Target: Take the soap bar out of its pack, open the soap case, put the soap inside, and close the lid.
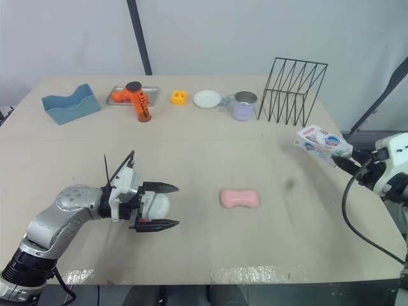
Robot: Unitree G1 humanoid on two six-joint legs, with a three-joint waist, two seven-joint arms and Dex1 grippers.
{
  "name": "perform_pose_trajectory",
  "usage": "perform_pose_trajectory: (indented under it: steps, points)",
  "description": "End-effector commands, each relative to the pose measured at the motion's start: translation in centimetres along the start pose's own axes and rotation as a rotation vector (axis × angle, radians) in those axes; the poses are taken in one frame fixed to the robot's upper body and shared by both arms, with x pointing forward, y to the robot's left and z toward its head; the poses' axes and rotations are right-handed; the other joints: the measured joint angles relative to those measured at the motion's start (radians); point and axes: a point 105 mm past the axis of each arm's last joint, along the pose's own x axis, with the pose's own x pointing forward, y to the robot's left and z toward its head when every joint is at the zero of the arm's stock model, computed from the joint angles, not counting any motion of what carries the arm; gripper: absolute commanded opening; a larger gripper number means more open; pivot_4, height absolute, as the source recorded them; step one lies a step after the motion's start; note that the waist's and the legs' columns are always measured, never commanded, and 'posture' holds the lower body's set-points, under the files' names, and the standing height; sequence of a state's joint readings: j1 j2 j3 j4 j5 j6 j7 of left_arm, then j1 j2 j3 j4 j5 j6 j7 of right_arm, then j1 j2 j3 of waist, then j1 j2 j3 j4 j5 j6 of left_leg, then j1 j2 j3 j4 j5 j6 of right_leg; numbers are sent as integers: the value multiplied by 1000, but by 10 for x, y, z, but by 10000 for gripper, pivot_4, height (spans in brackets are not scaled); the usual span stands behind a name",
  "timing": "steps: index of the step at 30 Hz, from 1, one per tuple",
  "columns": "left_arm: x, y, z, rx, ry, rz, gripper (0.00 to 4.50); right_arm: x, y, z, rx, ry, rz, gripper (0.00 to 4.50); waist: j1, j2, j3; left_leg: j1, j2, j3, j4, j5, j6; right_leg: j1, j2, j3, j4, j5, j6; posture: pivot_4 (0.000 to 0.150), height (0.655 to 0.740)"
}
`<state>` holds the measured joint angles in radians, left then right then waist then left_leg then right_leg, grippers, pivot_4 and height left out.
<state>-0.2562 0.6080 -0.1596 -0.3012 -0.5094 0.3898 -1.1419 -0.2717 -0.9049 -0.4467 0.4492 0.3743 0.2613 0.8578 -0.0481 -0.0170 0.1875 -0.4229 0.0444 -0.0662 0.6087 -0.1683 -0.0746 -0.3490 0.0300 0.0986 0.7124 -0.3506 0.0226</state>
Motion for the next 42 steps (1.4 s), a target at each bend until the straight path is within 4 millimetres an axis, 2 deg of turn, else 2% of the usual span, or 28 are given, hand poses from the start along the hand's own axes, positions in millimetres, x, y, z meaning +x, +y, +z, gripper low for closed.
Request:
perform_pose_trajectory:
  steps: [1, 4, 8, 16, 19, 21, 23, 35, 38, 42]
  points:
    - [-1, -1, 11, 36, -29, 11, 45000, -2, -2, 11, -7, -34, -86, 20908, 0, 1, 0, 0, 0, 0, 0, 0, 0, 0, 0, 0, 0, 0, 0, 1500, 7400]
    - [-1, -1, 11, 35, -31, 13, 45000, -1, 1, 2, 59, -11, -126, 20908, 0, 1, 0, 0, 0, 0, 0, 0, 0, 0, 0, 0, 0, 0, 0, 1500, 7400]
    - [-1, -2, 11, 42, -26, 16, 45000, -1, 18, -13, 46, 48, -62, 20908, 0, 1, 0, 0, 0, 0, 0, 0, 0, 0, 0, 0, 0, 0, 0, 1500, 7400]
    - [-1, -2, 10, 42, -22, 14, 45000, -5, 23, -18, 44, 93, -10, 20908, 0, 1, 0, 0, 0, 0, 0, 0, 0, 0, 0, 0, 0, -2, 3, 1500, 7400]
    - [0, -2, 10, 43, -23, 12, 45000, -6, 22, -17, 49, 95, 2, 28483, 0, 1, 0, 0, 0, 0, 0, 0, 0, 0, 0, 0, 0, -2, 3, 1500, 7400]
    - [0, -2, 11, 43, -24, 12, 45000, -7, 22, -16, 33, 99, 16, 38193, 0, 1, 0, 0, 0, 0, 0, 0, 0, 0, 0, 0, 0, -2, 3, 1500, 7400]
    - [-3, 1, 11, 44, -25, 20, 45000, -8, 22, -14, 9, 96, 31, 44350, 0, 1, 0, 0, 0, 0, 0, 0, 0, 0, 0, 0, 0, -2, 3, 1500, 7400]
    - [-54, 23, 18, 74, -17, 92, 45000, -7, 15, 26, -97, -23, 146, 44350, 0, 2, 0, 0, 0, 1, 0, 0, 0, 0, 0, 0, 0, -2, 3, 1500, 7400]
    - [-64, 22, 18, 70, -4, 91, 45000, -4, 24, 35, -160, -44, 232, 44350, 0, 2, 0, 0, 0, 1, -1, 0, 0, 0, 0, 0, -1, -2, 3, 1500, 7400]
    - [-73, 24, 16, 75, 24, 92, 45000, -1, 40, 36, -228, -52, 351, 44350, -1, 2, 0, 0, 0, 1, -1, 0, 0, -1, 0, 0, -1, -2, 3, 1500, 7400]
